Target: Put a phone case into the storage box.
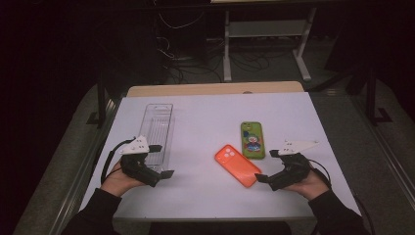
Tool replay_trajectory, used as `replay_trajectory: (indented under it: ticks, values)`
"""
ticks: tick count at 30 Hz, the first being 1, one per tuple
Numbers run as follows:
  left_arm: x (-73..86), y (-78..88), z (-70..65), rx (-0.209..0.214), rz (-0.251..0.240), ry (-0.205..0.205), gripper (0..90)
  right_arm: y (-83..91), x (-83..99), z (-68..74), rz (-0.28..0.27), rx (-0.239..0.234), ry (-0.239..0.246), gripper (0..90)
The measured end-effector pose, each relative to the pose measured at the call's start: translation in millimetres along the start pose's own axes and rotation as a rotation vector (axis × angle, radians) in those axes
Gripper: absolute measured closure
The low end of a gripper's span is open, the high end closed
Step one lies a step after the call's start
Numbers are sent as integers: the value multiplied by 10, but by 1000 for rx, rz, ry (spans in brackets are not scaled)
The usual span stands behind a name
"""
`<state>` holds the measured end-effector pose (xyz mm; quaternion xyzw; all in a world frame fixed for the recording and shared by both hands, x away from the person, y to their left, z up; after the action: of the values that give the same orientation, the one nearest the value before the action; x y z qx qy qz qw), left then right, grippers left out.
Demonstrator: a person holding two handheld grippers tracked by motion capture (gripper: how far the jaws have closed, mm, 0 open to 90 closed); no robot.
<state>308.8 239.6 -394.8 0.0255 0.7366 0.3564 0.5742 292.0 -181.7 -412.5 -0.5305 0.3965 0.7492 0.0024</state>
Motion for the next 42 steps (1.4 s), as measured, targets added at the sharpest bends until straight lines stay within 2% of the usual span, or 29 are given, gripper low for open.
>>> replay_trajectory:
  ticks: [8,23,30,34,38,42]
  values:
    - [1,3,-12,-4,-1,2,0,3,-9,-16,-9,3,-4,0]
    - [-10,-12,-9,-5,-6,1,0,-43,-51,-58,14,34,-17,0]
    - [-13,-7,-2,-6,1,-9,0,-67,-114,-91,21,28,-49,0]
    - [-10,-1,-6,-5,-9,9,0,-85,-166,-96,20,28,-65,0]
    - [-10,9,3,-8,-9,8,0,-102,-195,-98,14,36,-51,0]
    - [-10,-2,2,-7,-13,13,0,-136,-240,-117,17,39,-65,0]
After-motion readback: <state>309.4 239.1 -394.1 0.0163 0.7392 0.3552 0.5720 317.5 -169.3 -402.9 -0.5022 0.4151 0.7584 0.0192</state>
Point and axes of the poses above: each handheld gripper's, and its own axes: y roughly backward along the jaws, x roughly out of its underside, z roughly to its left, the point moved 2 cm from there along -y, roughly forward along the jaws, and after that the axes turned 1 degree about y, right-handed, at the moved point
